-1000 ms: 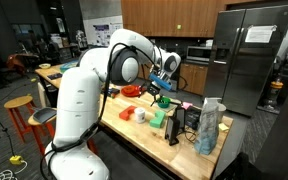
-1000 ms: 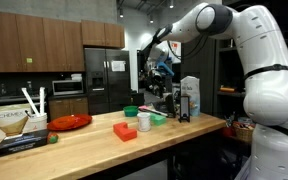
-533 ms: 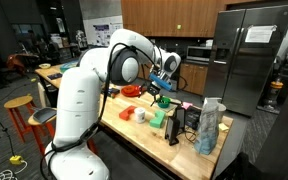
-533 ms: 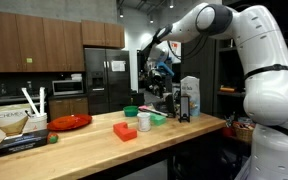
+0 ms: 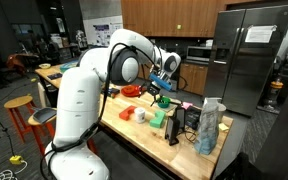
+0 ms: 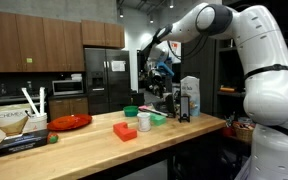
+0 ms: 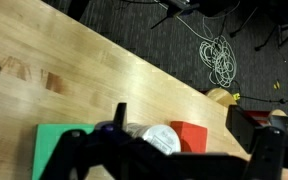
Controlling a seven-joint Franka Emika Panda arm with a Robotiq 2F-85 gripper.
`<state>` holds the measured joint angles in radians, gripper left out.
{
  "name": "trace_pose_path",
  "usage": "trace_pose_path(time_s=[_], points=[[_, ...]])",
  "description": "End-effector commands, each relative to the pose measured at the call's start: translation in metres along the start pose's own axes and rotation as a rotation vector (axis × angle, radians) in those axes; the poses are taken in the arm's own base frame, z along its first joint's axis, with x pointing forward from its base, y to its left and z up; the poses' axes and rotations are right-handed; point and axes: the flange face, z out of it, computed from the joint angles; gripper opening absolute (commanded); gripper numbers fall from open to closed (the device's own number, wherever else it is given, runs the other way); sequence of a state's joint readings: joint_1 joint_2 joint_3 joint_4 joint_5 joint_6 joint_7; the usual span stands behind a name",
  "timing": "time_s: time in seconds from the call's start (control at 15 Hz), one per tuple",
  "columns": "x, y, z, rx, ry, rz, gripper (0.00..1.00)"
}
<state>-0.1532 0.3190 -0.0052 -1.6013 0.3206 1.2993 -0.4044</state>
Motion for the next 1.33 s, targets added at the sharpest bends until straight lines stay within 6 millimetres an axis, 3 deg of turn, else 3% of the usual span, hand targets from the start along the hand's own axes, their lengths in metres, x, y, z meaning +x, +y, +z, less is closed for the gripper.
trace_pose_path(time_s=[0.0, 0.27, 0.67, 1.0, 1.27], points=[[0.0, 0.0, -0.001, 0.0, -0.001, 0.0, 1.0], [-0.004, -0.003, 0.005, -0.035, 0.093, -0.018, 1.0], [-0.007, -0.014, 0.049, -0.22, 0.332, -0.111, 1.0], [-0.042, -0.008, 0.093, -0.406, 0.436, -0.097, 1.0], [-0.087, 0.008, 0.126, -0.478, 0.573, -0.043, 1.0]])
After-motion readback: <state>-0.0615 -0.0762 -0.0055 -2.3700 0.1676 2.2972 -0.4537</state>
